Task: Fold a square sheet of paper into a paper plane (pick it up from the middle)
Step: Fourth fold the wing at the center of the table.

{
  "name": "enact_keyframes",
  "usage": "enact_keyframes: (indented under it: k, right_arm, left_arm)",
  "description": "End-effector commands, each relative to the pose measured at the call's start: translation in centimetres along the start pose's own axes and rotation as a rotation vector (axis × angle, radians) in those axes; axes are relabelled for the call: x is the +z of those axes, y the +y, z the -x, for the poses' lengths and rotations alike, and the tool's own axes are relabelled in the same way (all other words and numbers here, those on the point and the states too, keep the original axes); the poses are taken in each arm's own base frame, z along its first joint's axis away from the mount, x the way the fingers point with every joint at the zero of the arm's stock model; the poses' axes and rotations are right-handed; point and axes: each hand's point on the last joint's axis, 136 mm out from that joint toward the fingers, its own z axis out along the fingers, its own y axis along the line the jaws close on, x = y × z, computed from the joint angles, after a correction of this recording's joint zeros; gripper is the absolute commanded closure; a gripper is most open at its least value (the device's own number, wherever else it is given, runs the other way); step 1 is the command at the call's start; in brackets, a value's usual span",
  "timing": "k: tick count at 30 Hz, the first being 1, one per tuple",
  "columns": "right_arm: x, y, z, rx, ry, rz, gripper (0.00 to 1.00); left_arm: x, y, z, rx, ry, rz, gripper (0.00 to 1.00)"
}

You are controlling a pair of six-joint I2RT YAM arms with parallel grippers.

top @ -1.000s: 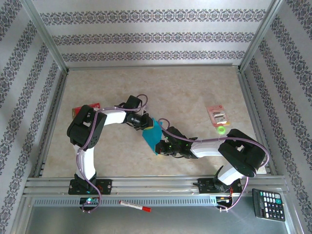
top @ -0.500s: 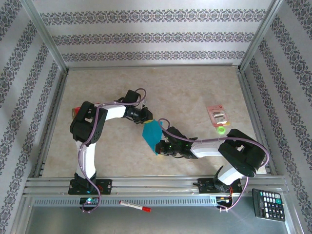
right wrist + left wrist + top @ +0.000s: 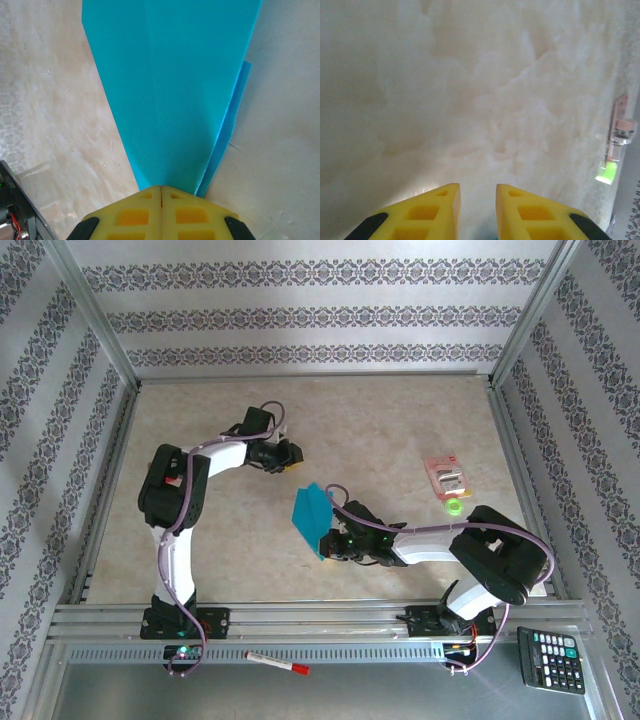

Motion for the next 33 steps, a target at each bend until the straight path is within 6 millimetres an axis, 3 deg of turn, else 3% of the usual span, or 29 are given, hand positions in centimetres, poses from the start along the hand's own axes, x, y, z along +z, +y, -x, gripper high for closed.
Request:
enact_keyframes:
  k: [1, 5, 10, 13, 18, 27, 33]
  right_arm:
    - [-0.5, -7.5, -5.1, 0.077, 0.17, -0.252, 1.0]
    - [-0.4, -7.4, -4.8, 0.075, 0.164, -0.248, 1.0]
    - [-0.2, -7.1, -4.5, 0.067, 0.166, -0.24, 1.0]
    - [-0.2, -7.0, -4.4, 0.061, 0.168, -0.243, 1.0]
    - [-0.2, -7.0, -4.4, 0.063, 0.167, -0.245, 1.0]
    - [-0.2, -7.0, -4.4, 0.062, 0.176, -0.252, 1.0]
    - [-0.3, -7.4, -4.7, 0.066, 0.186, -0.262, 1.0]
  left_arm:
    - [-2.7, -4.0, -1.4, 0.049, -0.042, -0.09, 0.75]
    - [-3.1, -4.4, -7.4, 0.024, 0.035, -0.132, 0.78]
    - [-2.0, -3.7, -14.6, 0.011, 0.166, -0.122, 0.89]
    - [-1.2, -3.3, -17.3, -0.003, 0.233, -0.123, 0.94]
    - [-0.2, -2.9, -19.4, 0.011, 0.286, -0.103, 0.96]
    - [1.1, -1.8, -20.7, 0.021, 0.331, -0.057, 0.96]
    - [1.3, -0.3, -19.9, 0.024, 0.306, 0.01, 0.96]
